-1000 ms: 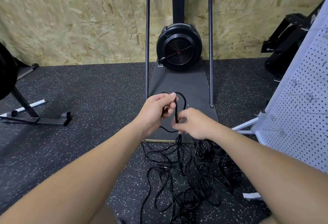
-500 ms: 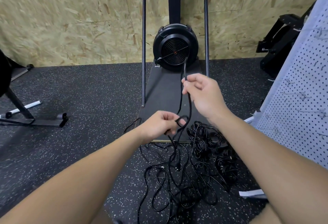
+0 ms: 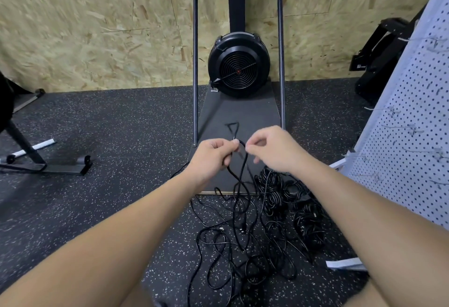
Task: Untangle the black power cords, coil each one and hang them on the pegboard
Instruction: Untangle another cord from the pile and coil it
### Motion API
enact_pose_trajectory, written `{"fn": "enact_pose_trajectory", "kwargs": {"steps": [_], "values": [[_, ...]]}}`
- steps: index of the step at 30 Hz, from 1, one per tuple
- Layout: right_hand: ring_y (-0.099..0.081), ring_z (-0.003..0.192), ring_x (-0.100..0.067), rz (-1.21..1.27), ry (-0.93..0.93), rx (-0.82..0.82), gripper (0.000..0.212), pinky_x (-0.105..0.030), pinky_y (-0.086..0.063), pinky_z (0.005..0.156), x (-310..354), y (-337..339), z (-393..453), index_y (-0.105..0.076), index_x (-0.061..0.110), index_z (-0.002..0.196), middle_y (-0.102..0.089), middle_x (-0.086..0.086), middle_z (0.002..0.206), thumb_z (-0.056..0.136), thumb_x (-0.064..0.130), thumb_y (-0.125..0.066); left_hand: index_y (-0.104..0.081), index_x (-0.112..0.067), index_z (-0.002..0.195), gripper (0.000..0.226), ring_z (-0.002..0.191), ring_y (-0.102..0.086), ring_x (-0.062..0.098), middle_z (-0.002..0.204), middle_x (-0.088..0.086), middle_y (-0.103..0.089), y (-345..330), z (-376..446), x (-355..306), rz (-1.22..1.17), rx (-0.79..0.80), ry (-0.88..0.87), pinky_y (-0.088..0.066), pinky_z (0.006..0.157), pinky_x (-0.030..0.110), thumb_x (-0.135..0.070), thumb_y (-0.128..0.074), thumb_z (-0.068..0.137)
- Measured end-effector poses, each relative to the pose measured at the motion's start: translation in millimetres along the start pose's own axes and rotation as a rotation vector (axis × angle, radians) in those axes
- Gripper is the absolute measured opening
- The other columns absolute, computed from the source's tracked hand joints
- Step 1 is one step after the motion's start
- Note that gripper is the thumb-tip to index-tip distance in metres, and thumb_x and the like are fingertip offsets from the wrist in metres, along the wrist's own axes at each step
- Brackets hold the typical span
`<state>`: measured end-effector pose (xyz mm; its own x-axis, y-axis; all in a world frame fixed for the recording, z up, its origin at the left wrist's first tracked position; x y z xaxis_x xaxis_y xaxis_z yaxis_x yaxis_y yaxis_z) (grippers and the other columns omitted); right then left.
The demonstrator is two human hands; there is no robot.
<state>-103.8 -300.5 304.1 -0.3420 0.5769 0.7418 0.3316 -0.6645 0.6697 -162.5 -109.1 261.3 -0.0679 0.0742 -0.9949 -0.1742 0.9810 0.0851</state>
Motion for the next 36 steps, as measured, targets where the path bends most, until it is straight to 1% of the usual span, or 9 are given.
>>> {"fn": "enact_pose_trajectory", "kwargs": {"steps": [4,6,10,14,18,22,27,30,36], "values": [[-0.082,0.082,-0.011,-0.115,0.005,0.356,0.040,-0.024,-0.056,0.070,-8.5,-27.1,-3.8,-0.069,0.022,0.138,-0.077,0.007,0.127,0.099,0.025,-0.079,-0.073,-0.007,0.096,0.029,0.052,-0.021,0.015,0.057,0.004,-0.041,-1.3,4.8,-6.2,-0.159,0.014,-0.003,-0.016,0.051,0.029,-0.033,-0.068,0.108],[-0.082,0.085,-0.012,-0.183,0.056,0.432,0.043,-0.027,-0.060,0.077,-11.8,-37.5,-2.5,-0.065,0.018,0.143,-0.071,0.006,0.137,0.102,0.024,-0.077,-0.072,-0.007,0.099,0.029,0.053,-0.021,0.015,0.058,0.003,-0.040,-1.6,6.1,-7.5,-0.185,0.007,-0.004,-0.016,0.052,0.030,-0.034,-0.067,0.109],[-0.082,0.083,-0.012,-0.146,0.051,0.411,0.030,-0.038,-0.066,0.082,-12.9,-39.4,1.6,-0.069,0.017,0.132,-0.075,0.001,0.124,0.103,0.018,-0.074,-0.072,-0.010,0.097,0.027,0.054,-0.022,0.015,0.059,0.001,-0.041,1.2,4.7,-9.0,-0.227,0.009,0.009,-0.010,0.064,0.040,-0.034,-0.067,0.109],[-0.082,0.087,-0.019,-0.115,0.010,0.473,0.026,-0.048,-0.064,0.090,-17.5,-42.9,-1.5,-0.067,0.016,0.129,-0.077,-0.008,0.113,0.104,0.016,-0.072,-0.071,-0.012,0.096,0.025,0.053,-0.024,0.013,0.060,-0.003,-0.039,6.4,1.7,-17.1,-0.320,-0.001,0.003,-0.016,0.059,0.032,-0.032,-0.065,0.110],[-0.083,0.091,-0.024,-0.077,-0.085,0.558,0.010,-0.044,-0.061,0.083,-25.7,-50.5,-5.8,-0.068,0.007,0.112,-0.082,-0.011,0.102,0.104,0.013,-0.066,-0.073,-0.015,0.100,0.023,0.055,-0.025,0.012,0.064,-0.005,-0.040,16.4,5.1,-20.4,-0.382,-0.002,-0.020,-0.013,0.063,0.035,-0.033,-0.064,0.111],[-0.075,0.072,-0.017,-0.063,-0.054,0.483,0.024,-0.040,-0.056,0.074,-19.2,-39.8,-6.1,-0.067,-0.007,0.099,-0.083,-0.004,0.090,0.108,0.014,-0.060,-0.076,-0.009,0.113,0.031,0.057,-0.026,0.013,0.066,-0.003,-0.039,20.5,6.7,-22.5,-0.391,-0.003,0.007,-0.020,0.060,0.029,-0.035,-0.059,0.112],[-0.060,0.066,-0.010,0.064,0.020,0.263,0.023,-0.035,-0.047,0.069,-0.5,-3.5,-10.2,-0.075,0.011,0.102,-0.080,0.000,0.087,0.110,0.022,-0.057,-0.083,-0.009,0.113,0.029,0.055,-0.029,0.013,0.065,-0.003,-0.041,26.1,8.4,-15.5,-0.335,-0.039,0.072,-0.021,0.061,0.033,-0.020,-0.058,0.104],[-0.051,0.067,-0.014,0.280,0.046,0.117,0.026,-0.030,-0.044,0.069,6.7,7.3,-5.6,-0.074,0.012,0.105,-0.069,0.004,0.078,0.112,0.017,-0.049,-0.085,-0.010,0.113,0.032,0.056,-0.029,0.016,0.062,0.000,-0.044,25.5,5.0,-9.6,-0.106,-0.078,0.077,-0.019,0.057,0.034,-0.011,-0.056,0.098],[-0.042,0.063,-0.012,0.774,0.072,-0.115,0.026,-0.040,-0.041,0.079,15.5,25.1,5.7,-0.071,0.007,0.112,-0.062,0.001,0.078,0.115,0.012,-0.045,-0.083,-0.010,0.114,0.031,0.054,-0.041,0.010,0.061,-0.004,-0.054,2.5,-19.8,-5.3,0.353,0.369,0.105,-0.031,0.054,0.024,-0.003,-0.060,0.095]]}}
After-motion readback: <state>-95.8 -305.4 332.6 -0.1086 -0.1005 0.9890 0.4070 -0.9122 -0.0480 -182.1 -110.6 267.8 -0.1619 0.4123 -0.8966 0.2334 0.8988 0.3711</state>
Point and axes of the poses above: each hand's wrist, its own z-axis towards the middle knuckle, its own y-axis out of the back of the hand, x = y × z, the point moved 2 cm from there along z, towards the middle knuckle
